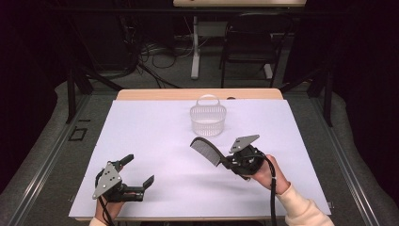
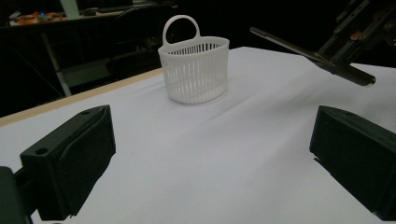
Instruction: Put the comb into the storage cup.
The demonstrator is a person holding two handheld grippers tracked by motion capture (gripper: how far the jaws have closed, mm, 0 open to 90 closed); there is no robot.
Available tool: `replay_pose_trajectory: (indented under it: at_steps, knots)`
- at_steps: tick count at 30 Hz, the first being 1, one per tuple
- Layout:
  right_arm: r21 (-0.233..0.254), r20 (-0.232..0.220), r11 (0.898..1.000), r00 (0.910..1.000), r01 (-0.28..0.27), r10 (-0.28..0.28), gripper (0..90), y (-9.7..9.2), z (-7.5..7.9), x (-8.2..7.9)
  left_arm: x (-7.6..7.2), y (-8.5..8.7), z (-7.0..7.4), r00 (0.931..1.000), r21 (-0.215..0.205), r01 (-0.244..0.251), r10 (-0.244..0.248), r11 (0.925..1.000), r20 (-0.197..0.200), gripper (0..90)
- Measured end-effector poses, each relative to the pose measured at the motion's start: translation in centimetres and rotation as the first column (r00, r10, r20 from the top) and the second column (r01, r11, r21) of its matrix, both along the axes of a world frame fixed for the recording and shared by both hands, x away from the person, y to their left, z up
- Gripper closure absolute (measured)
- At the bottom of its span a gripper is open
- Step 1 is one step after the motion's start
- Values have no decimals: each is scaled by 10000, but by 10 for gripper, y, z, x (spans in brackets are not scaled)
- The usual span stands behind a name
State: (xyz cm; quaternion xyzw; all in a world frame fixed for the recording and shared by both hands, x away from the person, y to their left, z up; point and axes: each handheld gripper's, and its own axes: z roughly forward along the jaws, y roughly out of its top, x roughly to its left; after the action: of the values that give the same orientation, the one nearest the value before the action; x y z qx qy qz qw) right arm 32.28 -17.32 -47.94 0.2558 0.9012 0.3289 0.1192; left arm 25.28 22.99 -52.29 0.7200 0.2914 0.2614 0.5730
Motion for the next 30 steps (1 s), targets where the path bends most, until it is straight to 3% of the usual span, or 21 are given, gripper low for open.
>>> replay_pose_trajectory:
  at_steps: [30]
  knots:
    - [285,255,9981,9982,538,-545,727,-16,12,2,-1,-1,0,10000,136,20,-21,9999,49,2]
